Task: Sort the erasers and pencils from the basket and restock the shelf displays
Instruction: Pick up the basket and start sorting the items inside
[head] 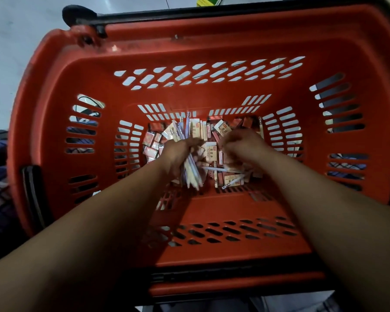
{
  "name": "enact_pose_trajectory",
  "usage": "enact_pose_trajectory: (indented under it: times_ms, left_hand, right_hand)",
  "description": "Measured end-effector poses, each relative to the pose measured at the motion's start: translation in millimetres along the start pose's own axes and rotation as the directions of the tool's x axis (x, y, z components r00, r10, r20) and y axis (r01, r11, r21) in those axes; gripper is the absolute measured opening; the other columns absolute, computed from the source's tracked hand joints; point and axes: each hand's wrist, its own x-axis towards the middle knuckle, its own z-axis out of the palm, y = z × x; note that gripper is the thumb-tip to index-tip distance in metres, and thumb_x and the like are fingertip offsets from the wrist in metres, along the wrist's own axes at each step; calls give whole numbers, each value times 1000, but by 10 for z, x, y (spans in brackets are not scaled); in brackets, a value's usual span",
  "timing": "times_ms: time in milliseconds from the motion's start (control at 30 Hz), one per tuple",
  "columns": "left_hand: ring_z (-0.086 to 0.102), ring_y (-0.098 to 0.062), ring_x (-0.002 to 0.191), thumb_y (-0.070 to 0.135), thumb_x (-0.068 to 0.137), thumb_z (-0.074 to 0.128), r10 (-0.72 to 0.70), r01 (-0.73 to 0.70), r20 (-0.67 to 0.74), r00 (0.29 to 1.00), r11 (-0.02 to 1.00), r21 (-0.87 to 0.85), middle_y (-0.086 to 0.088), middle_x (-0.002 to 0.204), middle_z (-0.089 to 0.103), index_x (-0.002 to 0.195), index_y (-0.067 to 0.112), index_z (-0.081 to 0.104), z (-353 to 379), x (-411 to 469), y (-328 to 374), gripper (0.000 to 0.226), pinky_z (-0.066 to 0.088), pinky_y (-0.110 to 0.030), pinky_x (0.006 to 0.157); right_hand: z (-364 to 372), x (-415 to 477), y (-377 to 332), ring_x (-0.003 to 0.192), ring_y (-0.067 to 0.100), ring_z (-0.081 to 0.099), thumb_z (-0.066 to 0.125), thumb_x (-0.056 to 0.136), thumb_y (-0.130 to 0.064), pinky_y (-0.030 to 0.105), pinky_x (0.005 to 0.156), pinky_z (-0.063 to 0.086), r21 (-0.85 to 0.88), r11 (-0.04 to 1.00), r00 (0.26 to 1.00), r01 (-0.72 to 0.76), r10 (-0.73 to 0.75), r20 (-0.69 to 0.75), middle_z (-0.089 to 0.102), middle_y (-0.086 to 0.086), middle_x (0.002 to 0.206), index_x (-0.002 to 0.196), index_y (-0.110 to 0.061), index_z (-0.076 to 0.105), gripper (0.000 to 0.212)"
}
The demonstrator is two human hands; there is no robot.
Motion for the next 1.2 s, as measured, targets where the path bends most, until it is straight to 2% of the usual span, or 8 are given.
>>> enact_pose_trajectory:
  times_ms: [100,167,300,567,800,900,1000,1200]
  left_hand:
    - [44,-24,47,17,85,75,50,-45,-47,998,993,105,-7,50,50,80,0,72,-60,-7,22,18,42,-28,43]
    - [46,-23,44,14,84,78,113,-91,-107,988,978,189,-8,54,58,85,2,76,-71,-13,15,12,41,-27,42]
    - [48,-23,43,14,79,83,107,-89,-52,993,957,275,-12,56,57,90,-1,74,-148,6,-34,21,43,-32,47]
    - [49,-21,43,8,80,80,100,-91,7,995,870,484,-8,62,60,85,4,71,-109,-18,-53,11,42,-29,47]
    - [58,-13,42,3,85,74,-15,-76,133,991,754,652,-9,72,70,90,1,66,-110,-60,-101,10,43,-21,39]
    - [56,-11,39,0,85,70,-72,-42,138,988,731,681,-11,72,74,84,1,68,-50,-94,-152,3,41,-18,38]
    - [46,-13,33,7,88,72,-74,4,86,994,782,623,-13,74,76,104,-6,65,64,-92,-243,22,38,-19,36]
    - [43,-14,30,6,84,76,-8,6,1,1000,806,591,-6,45,54,93,4,61,306,-93,-247,17,37,-20,38]
  right_hand:
    - [-104,-55,228,100,18,62,71,89,-13,33,80,54,-557,826,996,84,-46,82,64,1,117,119,-20,65,31]
    - [-100,-106,310,105,19,60,76,83,-15,35,87,55,-719,677,978,154,-2,207,60,2,128,128,-25,58,50]
    - [18,-120,282,118,27,56,77,83,-22,39,90,54,-860,428,948,276,24,316,47,5,140,145,-33,38,74]
    - [232,-51,327,114,33,61,58,93,-17,45,85,57,-921,56,919,385,-112,378,46,9,142,148,-24,39,58]
    - [250,-17,359,101,28,65,56,94,-19,37,74,53,-929,159,934,334,-188,303,57,6,124,118,-14,66,26]
    - [156,4,357,96,26,64,62,93,-24,38,75,55,-899,313,951,306,-154,270,57,5,116,108,-17,70,18]
    - [10,-3,364,93,19,64,69,87,-24,37,76,56,-820,490,956,294,-160,247,63,2,111,98,-20,73,12]
    - [-27,-36,285,82,10,66,76,80,-22,28,67,52,-706,623,940,337,-181,288,72,-8,89,84,-25,81,7]
